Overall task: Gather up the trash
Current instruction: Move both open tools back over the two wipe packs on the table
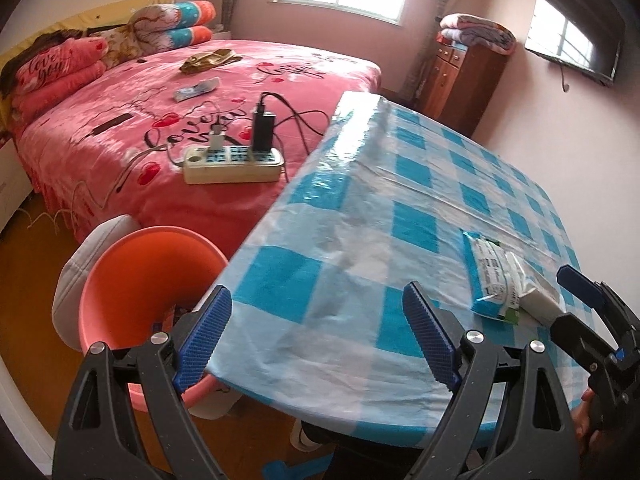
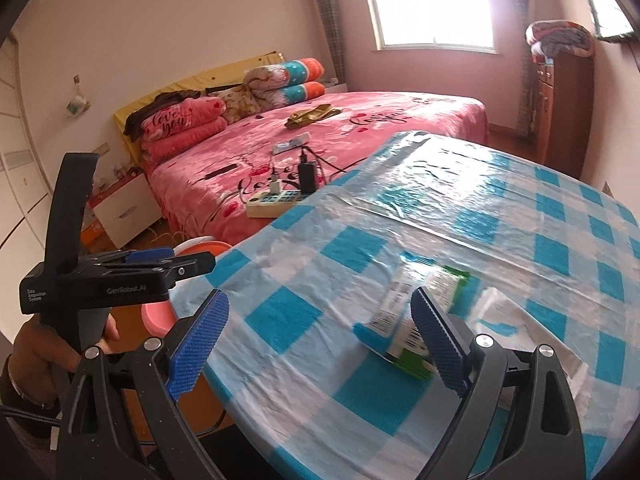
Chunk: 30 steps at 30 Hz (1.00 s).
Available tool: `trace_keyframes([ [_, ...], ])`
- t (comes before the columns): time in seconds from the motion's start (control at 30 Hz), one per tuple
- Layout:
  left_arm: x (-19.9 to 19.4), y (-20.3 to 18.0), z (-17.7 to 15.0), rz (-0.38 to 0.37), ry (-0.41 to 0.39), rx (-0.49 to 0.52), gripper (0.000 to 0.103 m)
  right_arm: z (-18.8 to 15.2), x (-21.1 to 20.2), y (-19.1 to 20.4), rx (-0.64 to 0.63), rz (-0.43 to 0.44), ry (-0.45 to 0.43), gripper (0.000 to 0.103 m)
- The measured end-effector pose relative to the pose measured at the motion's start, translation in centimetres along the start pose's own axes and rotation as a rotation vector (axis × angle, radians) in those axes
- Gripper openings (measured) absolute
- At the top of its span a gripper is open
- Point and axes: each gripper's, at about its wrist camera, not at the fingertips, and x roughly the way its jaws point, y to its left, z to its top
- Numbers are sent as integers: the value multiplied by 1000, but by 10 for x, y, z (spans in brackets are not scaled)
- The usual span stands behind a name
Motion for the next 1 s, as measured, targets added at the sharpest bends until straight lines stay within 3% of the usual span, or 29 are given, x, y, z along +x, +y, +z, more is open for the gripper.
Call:
trace_keyframes([
  [1.0, 15, -134, -12, -115, 73, 266, 88, -55, -68, -126, 232, -165, -33, 91],
])
